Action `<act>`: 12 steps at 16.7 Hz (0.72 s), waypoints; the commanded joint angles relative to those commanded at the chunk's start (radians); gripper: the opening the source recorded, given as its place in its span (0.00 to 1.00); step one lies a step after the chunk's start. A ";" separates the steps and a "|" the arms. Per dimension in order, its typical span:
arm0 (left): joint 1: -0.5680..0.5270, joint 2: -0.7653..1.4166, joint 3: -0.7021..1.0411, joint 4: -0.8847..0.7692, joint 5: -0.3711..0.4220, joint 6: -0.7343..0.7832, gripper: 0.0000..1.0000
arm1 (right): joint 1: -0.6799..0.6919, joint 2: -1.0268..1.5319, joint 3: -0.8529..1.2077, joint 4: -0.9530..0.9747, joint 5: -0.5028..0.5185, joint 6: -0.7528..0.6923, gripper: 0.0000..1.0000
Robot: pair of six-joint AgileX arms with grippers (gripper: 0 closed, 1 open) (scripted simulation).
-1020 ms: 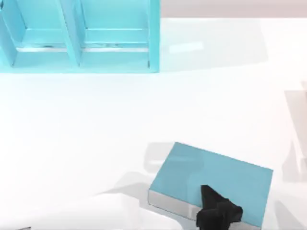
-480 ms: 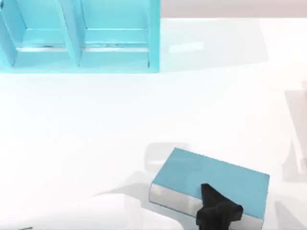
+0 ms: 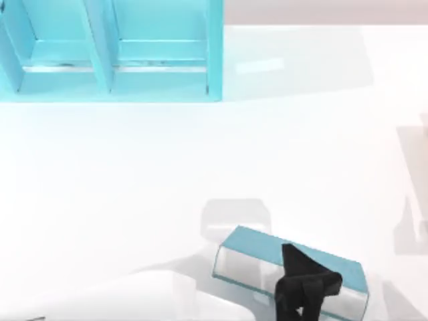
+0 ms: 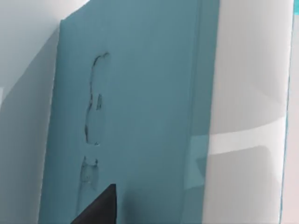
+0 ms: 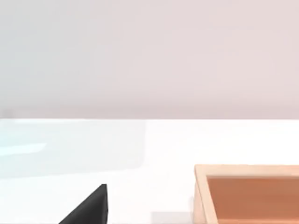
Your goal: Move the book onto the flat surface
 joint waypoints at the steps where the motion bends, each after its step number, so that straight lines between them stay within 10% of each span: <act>1: 0.000 0.000 0.000 0.000 0.000 0.000 1.00 | 0.000 0.000 0.000 0.000 0.000 0.000 1.00; 12: -0.130 0.083 0.104 -0.230 0.071 -0.228 1.00 | 0.000 0.000 0.000 0.000 0.000 0.000 1.00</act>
